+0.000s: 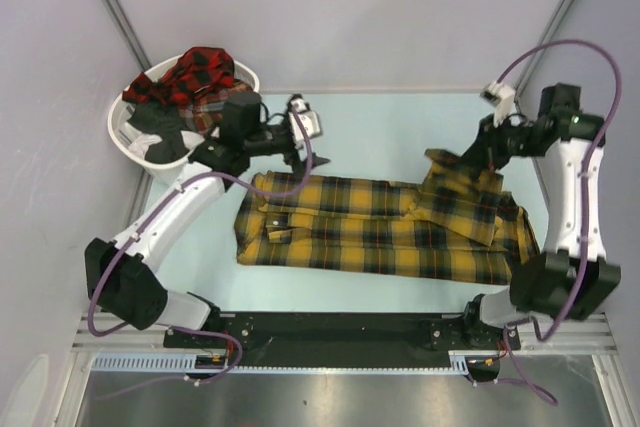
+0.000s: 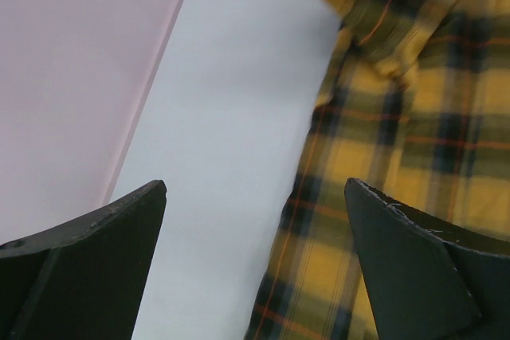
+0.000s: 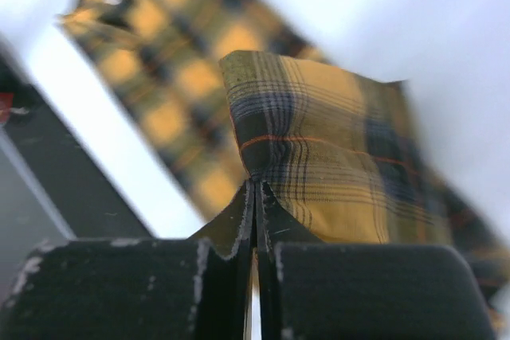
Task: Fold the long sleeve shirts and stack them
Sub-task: Fold the shirt
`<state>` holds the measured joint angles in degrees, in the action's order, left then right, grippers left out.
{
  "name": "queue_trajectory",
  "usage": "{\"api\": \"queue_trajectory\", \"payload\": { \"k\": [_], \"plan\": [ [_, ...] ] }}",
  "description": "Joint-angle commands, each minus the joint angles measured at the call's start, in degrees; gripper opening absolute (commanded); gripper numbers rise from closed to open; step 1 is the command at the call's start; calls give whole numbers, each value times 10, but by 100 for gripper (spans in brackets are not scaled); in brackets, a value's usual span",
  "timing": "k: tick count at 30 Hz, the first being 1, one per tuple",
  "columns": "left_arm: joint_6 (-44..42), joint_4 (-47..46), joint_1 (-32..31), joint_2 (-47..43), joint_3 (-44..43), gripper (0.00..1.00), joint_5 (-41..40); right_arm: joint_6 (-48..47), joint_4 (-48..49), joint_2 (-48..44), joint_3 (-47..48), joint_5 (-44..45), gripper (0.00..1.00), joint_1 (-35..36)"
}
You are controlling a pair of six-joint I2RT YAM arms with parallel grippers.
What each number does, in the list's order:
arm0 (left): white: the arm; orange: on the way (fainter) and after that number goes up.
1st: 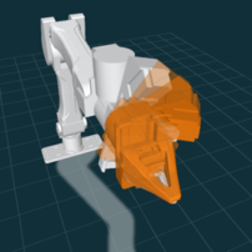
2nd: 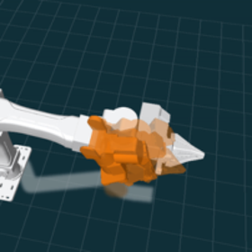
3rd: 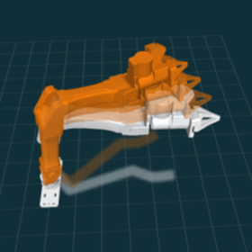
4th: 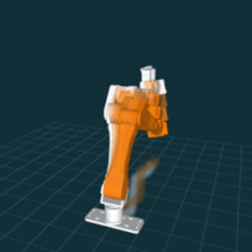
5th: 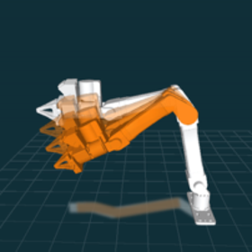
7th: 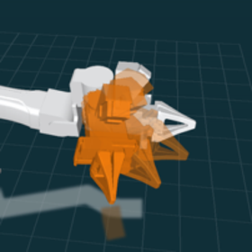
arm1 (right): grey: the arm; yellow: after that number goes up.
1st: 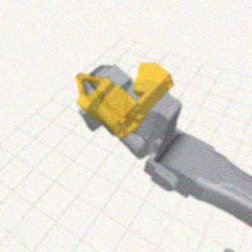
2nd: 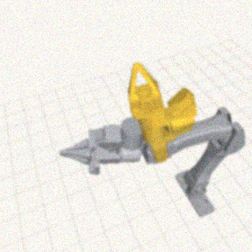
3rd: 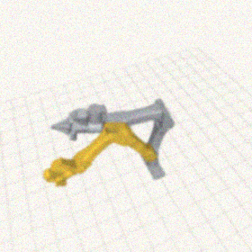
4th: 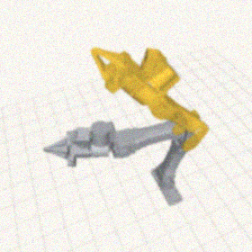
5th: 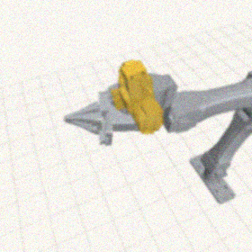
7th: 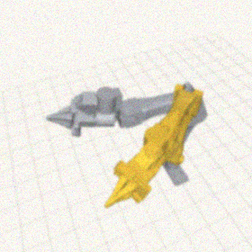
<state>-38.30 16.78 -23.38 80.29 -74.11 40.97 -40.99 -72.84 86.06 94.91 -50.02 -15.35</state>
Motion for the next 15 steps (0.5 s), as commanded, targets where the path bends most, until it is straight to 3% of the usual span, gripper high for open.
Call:
{"api": "queue_trajectory", "payload": {
  "k": [1, 8, 15],
  "plan": [
    [42, -141, -106, 8, 8, 100, 16, 89, 27, -104, -111, -57, 0, 44],
    [67, -204, -251, 56, -17, 99, 11, 195, 133, -263, -220, -28, 0, 138],
    [64, -227, -349, 64, 26, 97, -15, 237, 147, -320, -246, -8, 0, 220]
  ]
}}
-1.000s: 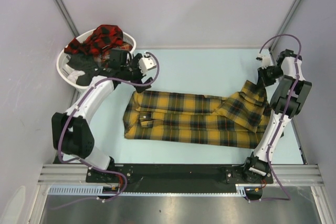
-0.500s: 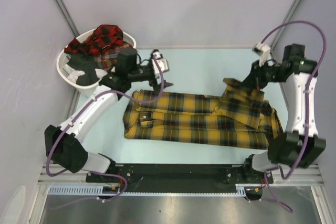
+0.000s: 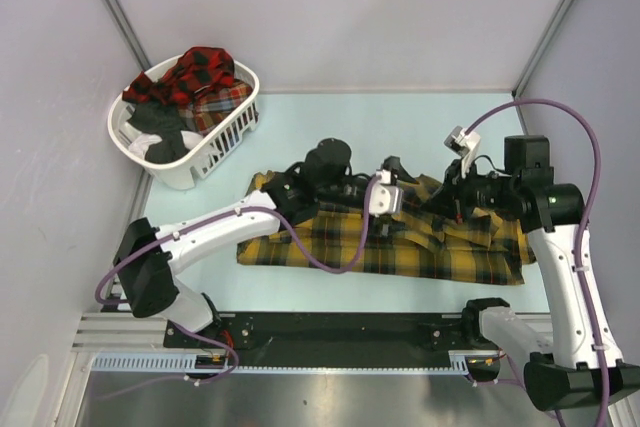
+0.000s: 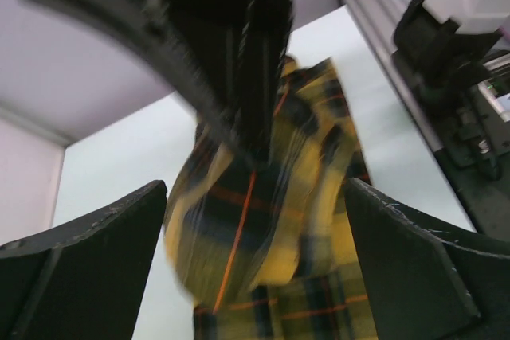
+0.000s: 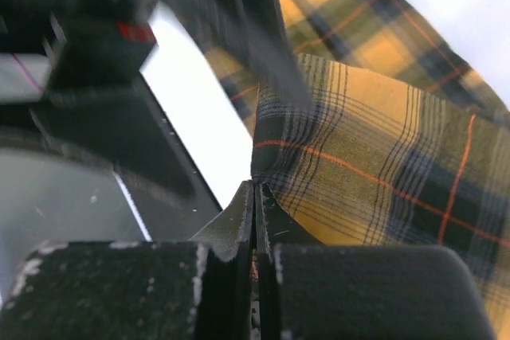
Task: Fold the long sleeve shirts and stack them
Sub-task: Fold the shirt
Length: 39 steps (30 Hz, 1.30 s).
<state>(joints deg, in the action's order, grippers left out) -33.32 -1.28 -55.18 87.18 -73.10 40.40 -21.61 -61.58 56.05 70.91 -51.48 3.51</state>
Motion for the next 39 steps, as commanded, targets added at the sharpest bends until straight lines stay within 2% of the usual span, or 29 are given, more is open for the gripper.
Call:
{"api": "queue_trajectory", "payload": {
  "k": [1, 3, 4, 6, 7, 8, 9, 11, 12, 14, 16, 17, 18, 19, 21, 24, 26, 29, 32, 36, 39],
  "plan": [
    [16, -47, -35, -5, 20, 91, -11, 43, 31, -25, -6, 9, 0, 36],
    [27, -47, -42, -7, 33, 73, -7, 40, 25, -41, -8, 12, 0, 44],
    [29, -43, -44, -10, 38, 51, -3, 38, 19, -46, -8, 16, 0, 45],
    [33, -35, -47, -13, 49, 29, 6, 36, 17, -58, -5, 26, 0, 45],
    [34, -24, -47, -18, 52, 9, 6, 35, 17, -66, -3, 40, 4, 46],
    [41, -22, -47, -23, 59, 4, -1, 35, 16, -70, 0, 52, 7, 45],
    [41, -18, -47, -26, 63, 1, -8, 35, 16, -73, 6, 65, 19, 44],
    [39, -15, -47, -40, 72, 0, -22, 31, 10, -75, 13, 118, 46, 41],
    [37, -16, -45, -46, 74, 0, -23, 23, 5, -74, 21, 146, 70, 36],
    [34, -16, -45, -61, 80, 0, -18, -10, -16, -67, 28, 163, 88, 9],
    [21, 0, -44, -79, 76, 0, 5, -84, -55, -60, 35, 158, 88, -23],
    [13, 8, -44, -85, 74, 0, 19, -108, -66, -52, 34, 155, 88, -77],
    [-2, 67, -45, -89, 70, 0, 59, -138, -77, -44, 33, 142, 86, -104],
    [-46, 103, -45, -88, 54, 0, 73, -185, -95, -34, 29, 132, 84, -171],
    [-71, 185, -45, -79, 43, 1, 100, -217, -101, 19, 26, 113, 79, -226],
    [-117, 258, -45, -71, 40, 2, 119, -249, -102, 130, 33, 125, 68, -285],
    [-122, 261, -45, -68, 48, 2, 117, -244, -84, 180, 40, 128, 59, -311],
    [-143, 291, -45, -54, 40, 3, 134, -198, -40, 272, 57, 140, 47, -327],
    [-142, 315, -47, -32, 24, 4, 158, -156, 2, 334, 67, 141, 41, -318],
    [-142, 334, -60, -30, 17, 4, 177, -88, 68, 383, 68, 150, 35, -296],
    [-170, 367, -75, -36, 5, 2, 167, -73, 82, 414, 70, 161, 34, -286]
  ]
}}
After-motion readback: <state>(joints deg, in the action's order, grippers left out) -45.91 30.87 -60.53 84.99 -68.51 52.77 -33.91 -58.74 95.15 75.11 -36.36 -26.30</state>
